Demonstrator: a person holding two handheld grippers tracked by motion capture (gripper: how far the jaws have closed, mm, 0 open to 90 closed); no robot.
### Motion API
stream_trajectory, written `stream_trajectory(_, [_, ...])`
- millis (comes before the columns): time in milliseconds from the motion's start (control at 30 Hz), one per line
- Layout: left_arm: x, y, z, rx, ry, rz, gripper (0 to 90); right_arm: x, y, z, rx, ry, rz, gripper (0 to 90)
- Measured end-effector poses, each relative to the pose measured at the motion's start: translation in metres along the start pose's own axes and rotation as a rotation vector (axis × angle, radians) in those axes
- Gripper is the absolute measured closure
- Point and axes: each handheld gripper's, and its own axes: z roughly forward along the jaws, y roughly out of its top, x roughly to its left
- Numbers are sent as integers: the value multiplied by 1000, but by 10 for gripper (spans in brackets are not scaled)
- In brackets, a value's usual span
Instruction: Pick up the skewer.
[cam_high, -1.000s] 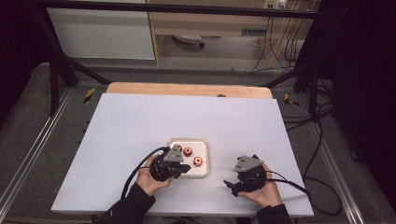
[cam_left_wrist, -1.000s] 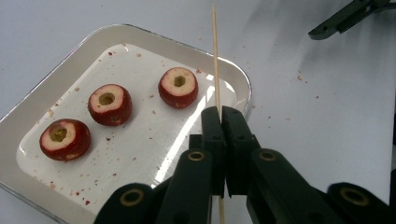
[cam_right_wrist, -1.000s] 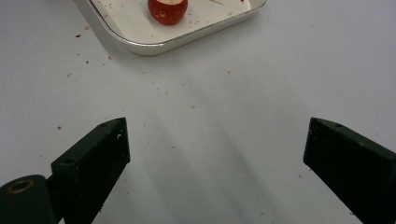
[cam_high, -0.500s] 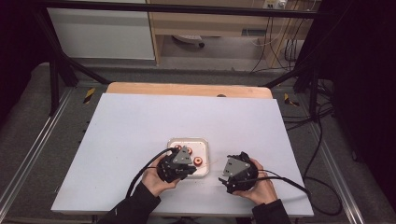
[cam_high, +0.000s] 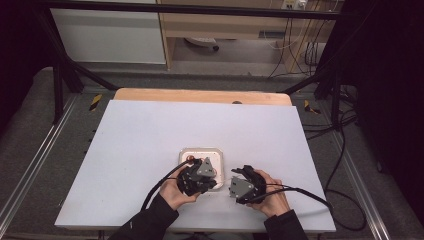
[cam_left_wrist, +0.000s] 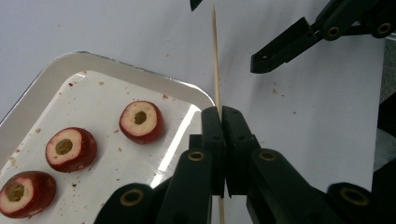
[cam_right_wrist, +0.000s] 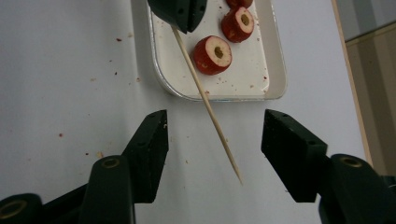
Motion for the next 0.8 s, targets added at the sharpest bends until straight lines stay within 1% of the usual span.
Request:
stream_trajectory(100, [-2,2,2,2,-5,5,882,2,2,2,7,5,-48,481])
stream_trajectory(133, [-3,5,4,8,-6,13,882,1,2,2,15,8,-94,497])
stream_trajectory(167, [-4,5,5,9,-9,12,882,2,2,3,15,5,-109,514])
stream_trajectory(200, [-4,5,5,9,-9,12,882,5,3,4,0,12,-88,530])
stream_trajectory(233, [-4,6,6,9,-8,11,882,5,3,4,0,13,-110,549])
stream_trajectory(267, [-5,7,8,11,-14,13,882,7,4,5,1,20,-109,568])
stream_trajectory(300, [-5,7,8,11,-14,13,882,6,3,5,11,20,-131,584])
stream_trajectory(333, [-6,9,9,16,-18,21,882,7,3,6,12,23,-141,600])
stream_trajectory(467, [-8,11,11,14,-24,27,882,9,3,7,27,34,-179,665])
stream_trajectory(500, [-9,12,11,14,-25,30,883,9,3,7,28,35,-199,681])
stream_trajectory(567, [-10,12,13,16,-28,31,882,10,3,8,31,44,-216,717])
stream_trajectory(700, [-10,12,14,22,-35,41,883,11,2,9,37,47,-260,780])
stream_trajectory(767, [-10,12,14,24,-35,42,883,12,2,9,36,53,-267,801])
stream_trajectory(800, [-10,12,14,25,-34,42,883,12,2,9,40,51,-279,810])
